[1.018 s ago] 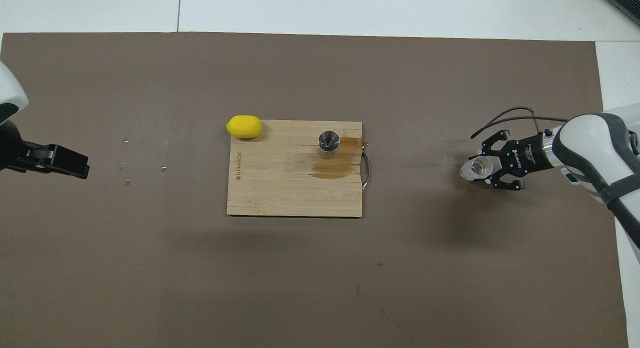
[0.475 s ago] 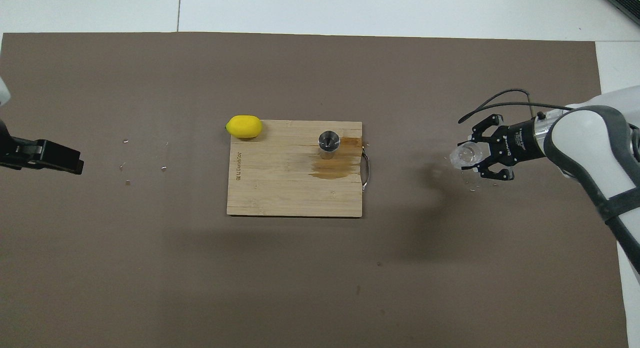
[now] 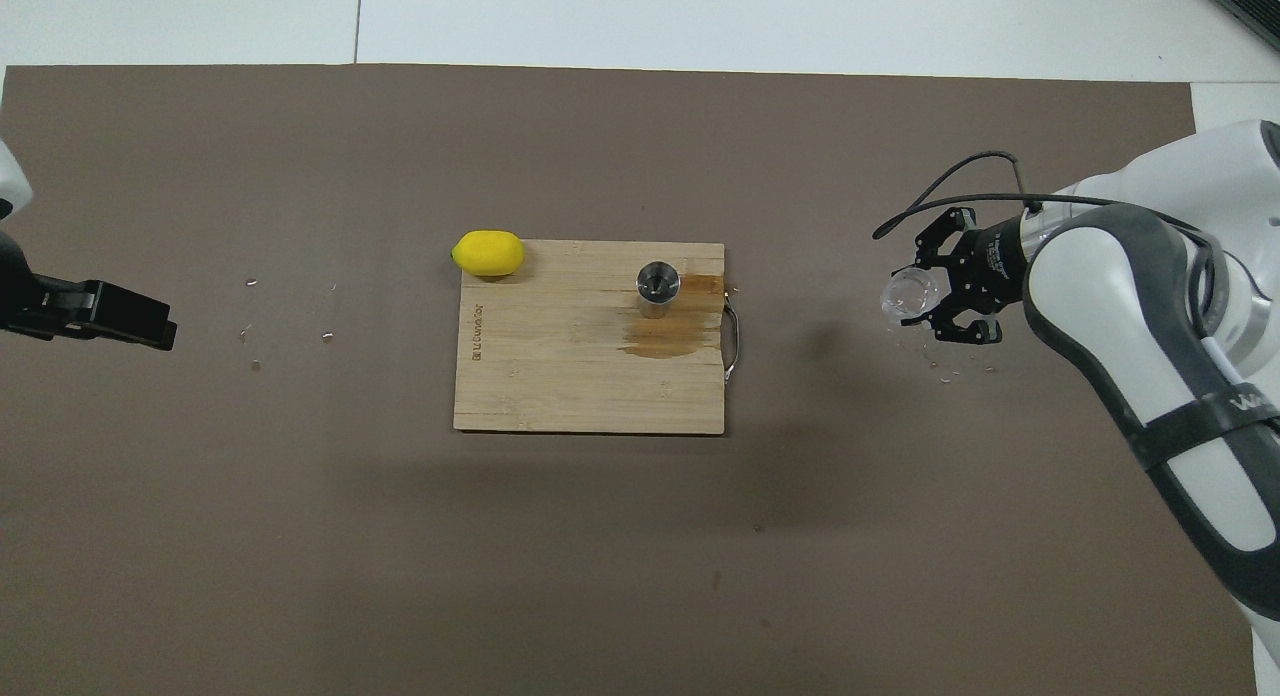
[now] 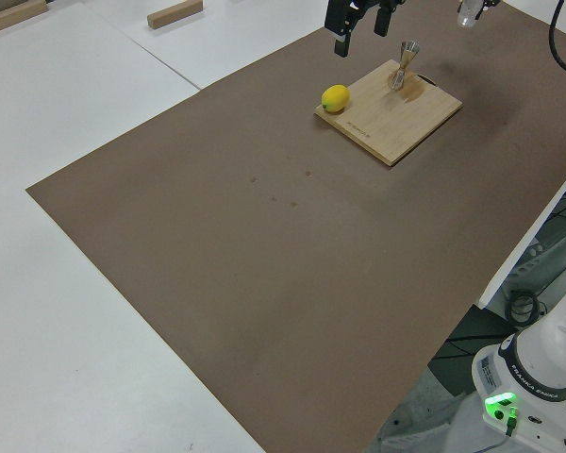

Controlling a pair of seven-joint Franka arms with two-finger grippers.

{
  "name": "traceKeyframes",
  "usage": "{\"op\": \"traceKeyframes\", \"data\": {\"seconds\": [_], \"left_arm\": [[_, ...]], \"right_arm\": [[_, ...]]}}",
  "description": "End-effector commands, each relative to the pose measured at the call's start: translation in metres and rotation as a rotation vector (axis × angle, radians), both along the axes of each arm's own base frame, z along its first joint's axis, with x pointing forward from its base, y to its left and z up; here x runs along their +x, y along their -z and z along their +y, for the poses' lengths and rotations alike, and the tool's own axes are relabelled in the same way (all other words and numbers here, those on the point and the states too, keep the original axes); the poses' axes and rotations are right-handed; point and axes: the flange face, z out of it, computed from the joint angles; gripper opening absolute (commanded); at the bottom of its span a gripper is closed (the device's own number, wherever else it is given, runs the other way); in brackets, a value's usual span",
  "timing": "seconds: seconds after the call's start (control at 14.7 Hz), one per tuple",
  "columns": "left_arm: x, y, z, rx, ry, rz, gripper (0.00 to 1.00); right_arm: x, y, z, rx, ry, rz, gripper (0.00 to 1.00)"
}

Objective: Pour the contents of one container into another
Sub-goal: 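Lift the glass cup and carry it above the metal cup, then tilt the glass cup with the right gripper to pour into the metal cup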

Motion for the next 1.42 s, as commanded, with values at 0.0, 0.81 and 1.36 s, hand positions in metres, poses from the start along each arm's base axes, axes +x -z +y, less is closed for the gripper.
{"op": "traceKeyframes", "data": {"seconds": [0.0, 0.81, 1.36], "left_arm": [[-0.003, 0.002, 0.005, -0.009, -0.005, 0.006, 1.0], [-0.003, 0.002, 0.007, -0.009, -0.008, 0.006, 1.0], [-0.003, 0.002, 0.007, -0.009, -0.008, 0.006, 1.0]], "right_arm": [[0.014, -0.015, 0.028, -0.037, 0.043, -0.009, 0.0], [0.049, -0.032, 0.159, -0.107, 0.145, -0.062, 0.0], [0.056, -0.03, 0.224, -0.197, 0.087, -0.106, 0.0]]}}
